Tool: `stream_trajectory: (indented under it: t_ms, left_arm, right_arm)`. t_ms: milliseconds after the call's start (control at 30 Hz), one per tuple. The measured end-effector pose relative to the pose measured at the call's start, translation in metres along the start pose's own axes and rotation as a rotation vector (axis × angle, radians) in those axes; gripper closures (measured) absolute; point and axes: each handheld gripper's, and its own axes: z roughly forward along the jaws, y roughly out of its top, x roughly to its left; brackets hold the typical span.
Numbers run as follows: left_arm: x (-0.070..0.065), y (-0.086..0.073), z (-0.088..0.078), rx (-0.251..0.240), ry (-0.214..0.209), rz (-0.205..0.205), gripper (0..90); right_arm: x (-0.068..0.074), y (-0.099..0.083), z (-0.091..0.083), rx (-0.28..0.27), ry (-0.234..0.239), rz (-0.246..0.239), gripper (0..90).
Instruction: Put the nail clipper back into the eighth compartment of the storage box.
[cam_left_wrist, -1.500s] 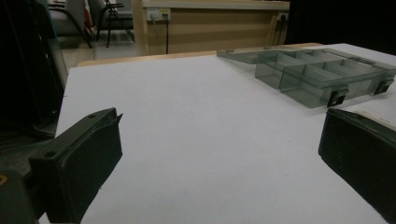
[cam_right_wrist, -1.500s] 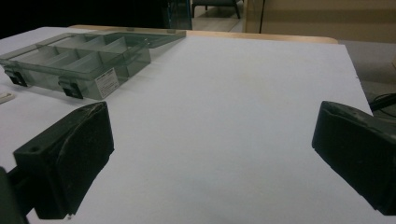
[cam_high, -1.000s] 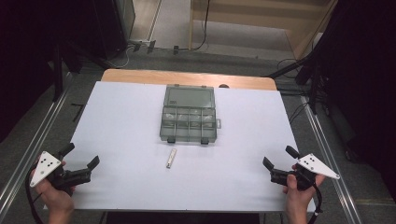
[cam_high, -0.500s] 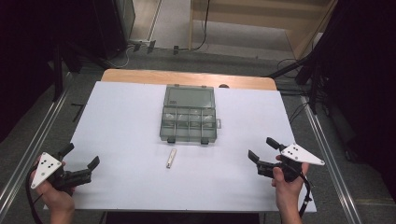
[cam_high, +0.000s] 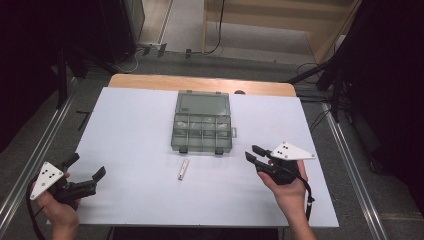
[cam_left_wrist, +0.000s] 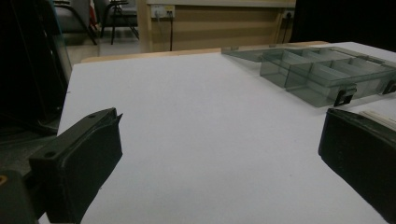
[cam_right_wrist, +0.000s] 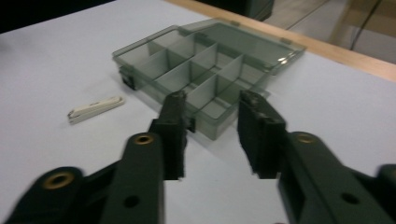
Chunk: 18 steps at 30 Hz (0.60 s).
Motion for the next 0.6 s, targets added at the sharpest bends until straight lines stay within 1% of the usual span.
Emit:
stream_trajectory:
  t_ms: [33,67,167,200,233,300,333,367,400,600]
  left_arm:
    - [0.000,0.000,0.000,0.000,0.000,0.000,0.0]
    - [0.000,0.000,0.000,0.004,-0.005,0.005,0.0]
    - [-0.001,0.000,0.001,0.009,-0.006,0.008,0.0]
    - [-0.001,0.000,0.001,0.011,-0.007,0.010,0.0]
    - [-0.002,0.000,0.002,0.017,-0.006,0.015,0.0]
    - [-0.002,0.000,0.002,0.020,-0.005,0.019,0.0]
    - [-0.002,0.000,0.002,0.023,-0.009,0.021,0.0]
    - [-0.002,0.000,0.002,0.023,-0.009,0.021,0.0]
    - [-0.002,0.000,0.002,0.023,-0.012,0.020,0.0]
    - [-0.001,0.000,0.002,0.017,-0.022,0.014,0.0]
  right_arm:
    - [0.002,0.001,0.003,0.010,0.019,-0.004,71.3]
    - [0.004,0.002,0.006,0.015,0.028,-0.008,73.4]
    - [0.009,0.005,0.014,0.044,0.040,-0.032,80.2]
    - [0.009,0.005,0.014,0.044,0.040,-0.032,80.2]
    - [0.012,0.006,0.020,0.063,0.060,-0.045,84.3]
    - [0.015,0.007,0.025,0.081,0.077,-0.050,87.6]
    - [0.017,0.008,0.029,0.093,0.084,-0.056,88.5]
    - [0.017,0.008,0.029,0.093,0.084,-0.056,88.5]
    - [0.021,0.010,0.035,0.114,0.092,-0.070,90.0]
    - [0.029,0.012,0.053,0.156,0.122,-0.078,90.0]
